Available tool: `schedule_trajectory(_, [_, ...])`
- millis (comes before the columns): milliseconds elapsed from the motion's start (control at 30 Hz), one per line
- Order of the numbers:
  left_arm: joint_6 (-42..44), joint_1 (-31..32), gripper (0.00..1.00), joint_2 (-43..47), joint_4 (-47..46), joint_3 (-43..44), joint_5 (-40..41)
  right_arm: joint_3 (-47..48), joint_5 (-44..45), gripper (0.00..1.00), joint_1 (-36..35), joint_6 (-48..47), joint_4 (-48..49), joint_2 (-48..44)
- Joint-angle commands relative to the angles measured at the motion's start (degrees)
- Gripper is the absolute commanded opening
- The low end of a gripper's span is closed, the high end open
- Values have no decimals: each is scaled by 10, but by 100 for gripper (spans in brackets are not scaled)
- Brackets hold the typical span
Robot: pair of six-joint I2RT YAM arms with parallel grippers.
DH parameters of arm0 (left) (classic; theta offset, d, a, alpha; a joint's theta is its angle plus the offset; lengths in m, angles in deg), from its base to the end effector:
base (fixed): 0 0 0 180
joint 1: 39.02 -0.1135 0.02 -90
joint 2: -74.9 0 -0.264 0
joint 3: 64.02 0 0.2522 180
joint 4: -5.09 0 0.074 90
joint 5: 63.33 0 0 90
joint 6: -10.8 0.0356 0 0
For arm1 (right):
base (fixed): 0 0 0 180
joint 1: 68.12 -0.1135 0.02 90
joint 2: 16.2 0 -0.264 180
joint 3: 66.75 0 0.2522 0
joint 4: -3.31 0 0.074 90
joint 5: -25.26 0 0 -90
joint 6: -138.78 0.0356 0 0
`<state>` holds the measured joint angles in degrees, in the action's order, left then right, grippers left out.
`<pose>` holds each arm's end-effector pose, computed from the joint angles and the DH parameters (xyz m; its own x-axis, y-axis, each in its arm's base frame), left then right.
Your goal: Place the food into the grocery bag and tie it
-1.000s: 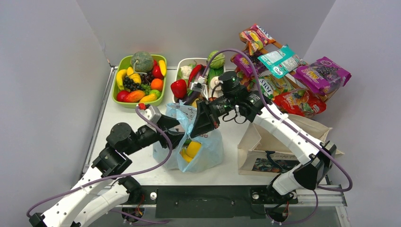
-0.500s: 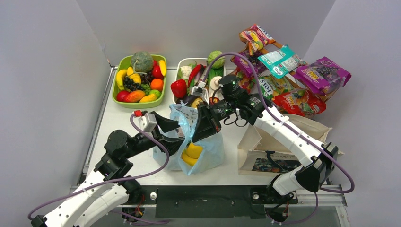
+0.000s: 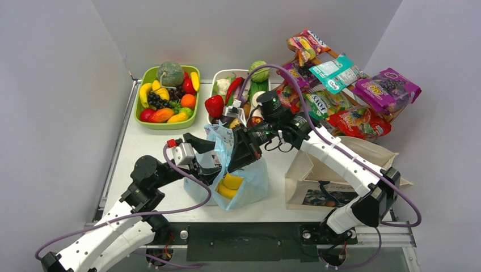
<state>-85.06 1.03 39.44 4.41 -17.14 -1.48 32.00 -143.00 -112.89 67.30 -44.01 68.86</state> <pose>0.1080 -0.1127 0.3387 0.0656 -0.1728 -0.9828 0.9320 0.3624 -0.0015 0.1955 0.2430 0.3912 -0.6022 -0.5063 -0.6173 -0.5598 -0.2835 0.7786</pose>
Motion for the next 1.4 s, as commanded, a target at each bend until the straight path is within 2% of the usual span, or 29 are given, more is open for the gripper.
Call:
schedule_trajectory(0, [30,-2,73,-13,-93,-12,-21,28,-14,0,-7,-17,13,3])
schedule_trajectory(267, [26,-2,72,-47,-135,-5,-31,29,-14,0,-8,-18,13,11])
schedule_trajectory(467, [-1,-1,65,-61,-163,5,-51,29,-12,0,-8,-21,13,16])
schedule_trajectory(567, [-17,-1,54,-57,-174,2,-61,31,-11,0,-8,-23,13,17])
schedule_trajectory(633, [-28,-1,43,-55,-183,0,-69,32,-10,0,-8,-24,12,18])
schedule_trajectory(800, [-57,-1,8,-34,-196,-7,-69,29,-6,0,-9,-25,12,18])
schedule_trajectory(833, [-64,0,3,-25,-197,-10,-67,28,-4,0,-8,-24,12,17])
schedule_trajectory(867, [-67,0,0,-19,-197,-13,-59,27,0,0,-8,-23,11,17])
schedule_trajectory(1000, [-83,2,0,11,-187,-19,-49,29,13,0,-7,-18,10,12])
schedule_trajectory(1067, [-88,2,0,19,-173,-16,-46,32,24,5,-6,-12,10,10])
schedule_trajectory(1233, [-94,3,0,32,-133,-13,-36,38,49,32,-2,9,10,3])
schedule_trajectory(1367, [-101,5,0,37,-110,-12,-18,49,66,41,-2,24,11,-10])
